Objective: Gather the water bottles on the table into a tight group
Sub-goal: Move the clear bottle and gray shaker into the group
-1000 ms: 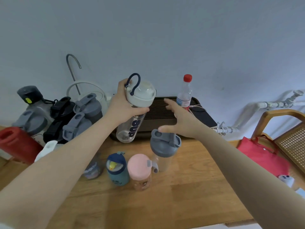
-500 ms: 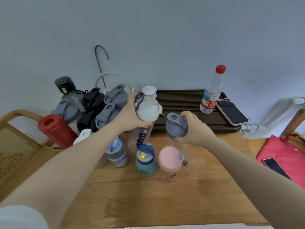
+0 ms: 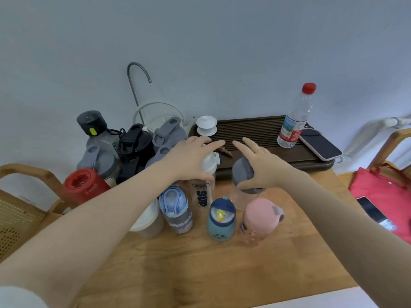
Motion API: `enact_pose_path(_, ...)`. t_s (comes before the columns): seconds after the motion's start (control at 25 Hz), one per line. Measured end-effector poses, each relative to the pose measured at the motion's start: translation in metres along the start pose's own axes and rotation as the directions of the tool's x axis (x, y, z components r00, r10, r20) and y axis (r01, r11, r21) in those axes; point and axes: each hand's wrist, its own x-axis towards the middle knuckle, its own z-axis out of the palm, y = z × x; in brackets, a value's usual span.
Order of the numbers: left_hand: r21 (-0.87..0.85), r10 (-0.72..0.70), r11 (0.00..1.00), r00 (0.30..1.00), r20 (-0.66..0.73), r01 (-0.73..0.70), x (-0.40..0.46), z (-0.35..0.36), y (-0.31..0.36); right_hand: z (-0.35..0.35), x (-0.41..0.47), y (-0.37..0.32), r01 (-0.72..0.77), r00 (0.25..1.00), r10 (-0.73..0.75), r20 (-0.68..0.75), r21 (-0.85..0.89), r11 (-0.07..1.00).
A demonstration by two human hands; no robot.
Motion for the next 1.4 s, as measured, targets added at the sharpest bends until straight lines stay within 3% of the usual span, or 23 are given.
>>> enact_pose_path(0.08,0.077,-0.023,0.997,0.998,0.051,0.019,0.011,0.0,0.008,-0.002,0.002,0.001,0.057,0.991,-0.063,0.118,0.054,0.997)
enact_pose_path(0.16,0.135,0.026,0.99,0.995,0.1,-0.039,0.015,-0.002,0.008,-0.001,0.005,0.001,0.036,0.989,-0.033,0.144,-0.013,0.999)
enact_pose_path(0.28,0.169,0.256,0.945,0.955,0.148,-0.28,0.009,-0.006,-0.008,0.006,0.011,-0.005,-0.047,0.997,0.048,0.056,-0.018,0.999)
enact_pose_path(0.36,0.141,0.311,0.933,0.939,0.147,-0.331,0.002,-0.007,-0.016,0.012,0.015,-0.015,-0.105,0.993,0.109,-0.048,0.08,0.991)
enact_pose_path(0.56,0.098,0.065,0.992,0.991,0.115,-0.076,0.002,-0.009,-0.019,0.023,0.027,-0.043,-0.137,0.97,0.167,-0.174,0.174,0.975)
enact_pose_path(0.92,-0.037,0.137,0.99,0.99,0.028,-0.136,0.008,-0.005,-0.038,0.026,0.027,-0.049,-0.134,0.958,0.164,-0.234,0.142,0.981)
enact_pose_path(1.16,0.032,0.169,0.985,0.986,-0.011,-0.169,0.0,0.004,-0.034,0.026,0.026,-0.048,-0.13,0.961,0.154,-0.23,0.118,0.985)
enact_pose_path(1.32,0.047,0.149,0.988,0.989,-0.012,-0.149,-0.002,0.007,-0.033,0.027,0.024,-0.048,-0.109,0.961,0.153,-0.229,0.195,0.975)
enact_pose_path(1.4,0.001,0.173,0.985,0.977,-0.126,-0.174,-0.01,0.003,-0.025,0.021,0.012,-0.047,-0.057,0.941,0.139,-0.309,0.26,0.964)
